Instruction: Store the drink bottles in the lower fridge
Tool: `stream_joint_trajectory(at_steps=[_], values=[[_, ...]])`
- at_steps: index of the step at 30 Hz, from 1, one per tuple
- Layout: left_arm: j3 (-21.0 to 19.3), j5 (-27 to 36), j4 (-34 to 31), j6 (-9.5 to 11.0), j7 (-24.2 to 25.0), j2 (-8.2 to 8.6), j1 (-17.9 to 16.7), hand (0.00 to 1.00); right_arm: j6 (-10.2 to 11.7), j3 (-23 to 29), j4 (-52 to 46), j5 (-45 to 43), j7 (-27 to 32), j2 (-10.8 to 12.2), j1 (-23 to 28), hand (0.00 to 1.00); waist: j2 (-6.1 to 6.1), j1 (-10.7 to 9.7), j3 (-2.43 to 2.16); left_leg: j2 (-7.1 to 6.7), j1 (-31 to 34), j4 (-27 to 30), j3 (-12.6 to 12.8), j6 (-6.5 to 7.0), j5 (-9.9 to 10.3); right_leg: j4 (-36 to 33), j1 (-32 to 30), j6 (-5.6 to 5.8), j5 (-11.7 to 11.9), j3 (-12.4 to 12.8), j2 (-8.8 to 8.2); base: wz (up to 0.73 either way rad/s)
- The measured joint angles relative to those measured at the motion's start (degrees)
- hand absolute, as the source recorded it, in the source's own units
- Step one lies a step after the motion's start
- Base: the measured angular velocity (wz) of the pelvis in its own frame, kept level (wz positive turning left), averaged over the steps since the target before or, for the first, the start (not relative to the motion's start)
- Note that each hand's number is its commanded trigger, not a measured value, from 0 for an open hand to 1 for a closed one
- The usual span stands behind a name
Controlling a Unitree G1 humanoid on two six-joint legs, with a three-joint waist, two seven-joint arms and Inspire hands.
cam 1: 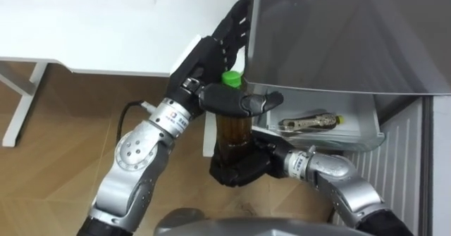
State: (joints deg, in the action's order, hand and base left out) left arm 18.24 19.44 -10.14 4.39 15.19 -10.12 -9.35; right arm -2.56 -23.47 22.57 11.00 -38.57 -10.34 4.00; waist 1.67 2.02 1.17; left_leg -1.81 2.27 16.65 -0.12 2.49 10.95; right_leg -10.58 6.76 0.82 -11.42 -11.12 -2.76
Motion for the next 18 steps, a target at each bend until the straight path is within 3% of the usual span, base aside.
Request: stream_joint_trajectory(at_steps=[6,9,12,18], values=[[-0.31,-0.17,-0.17,0.0,-0.25,0.21,0.01,0.0,0.0,0.15,0.01,0.01,0.03,-0.02,-0.02,1.0,-0.26,0.05,0.12,-0.02,-1.08,-0.57,-0.13,-0.01,0.01,0.0,0.84,0.0,0.0,0.09,-0.03,0.0],[-1.02,-0.36,-2.59,0.05,-1.25,0.28,0.01,0.0,0.0,0.28,0.01,0.01,-0.07,-0.11,-0.05,1.0,-0.67,0.29,0.4,-0.03,-1.7,-0.96,-0.17,-0.02,0.01,0.03,1.24,0.0,0.0,0.11,-0.04,0.0],[-2.46,-0.37,-5.28,1.22,-2.0,0.22,0.01,0.0,0.0,0.28,0.01,0.0,-0.31,-0.5,-0.04,1.0,-1.21,0.36,0.71,-0.02,-1.88,-1.24,-0.18,-0.04,0.0,0.02,1.41,0.01,-0.01,0.16,-0.01,0.0],[-8.24,-2.18,-8.9,2.69,-2.57,0.2,0.03,0.0,0.04,1.53,-0.02,-0.61,-1.69,-1.21,0.72,1.0,-1.34,1.08,0.64,0.03,-2.04,-1.25,-0.05,-0.16,-0.08,0.0,1.46,0.01,0.0,-0.09,0.04,-0.01]])
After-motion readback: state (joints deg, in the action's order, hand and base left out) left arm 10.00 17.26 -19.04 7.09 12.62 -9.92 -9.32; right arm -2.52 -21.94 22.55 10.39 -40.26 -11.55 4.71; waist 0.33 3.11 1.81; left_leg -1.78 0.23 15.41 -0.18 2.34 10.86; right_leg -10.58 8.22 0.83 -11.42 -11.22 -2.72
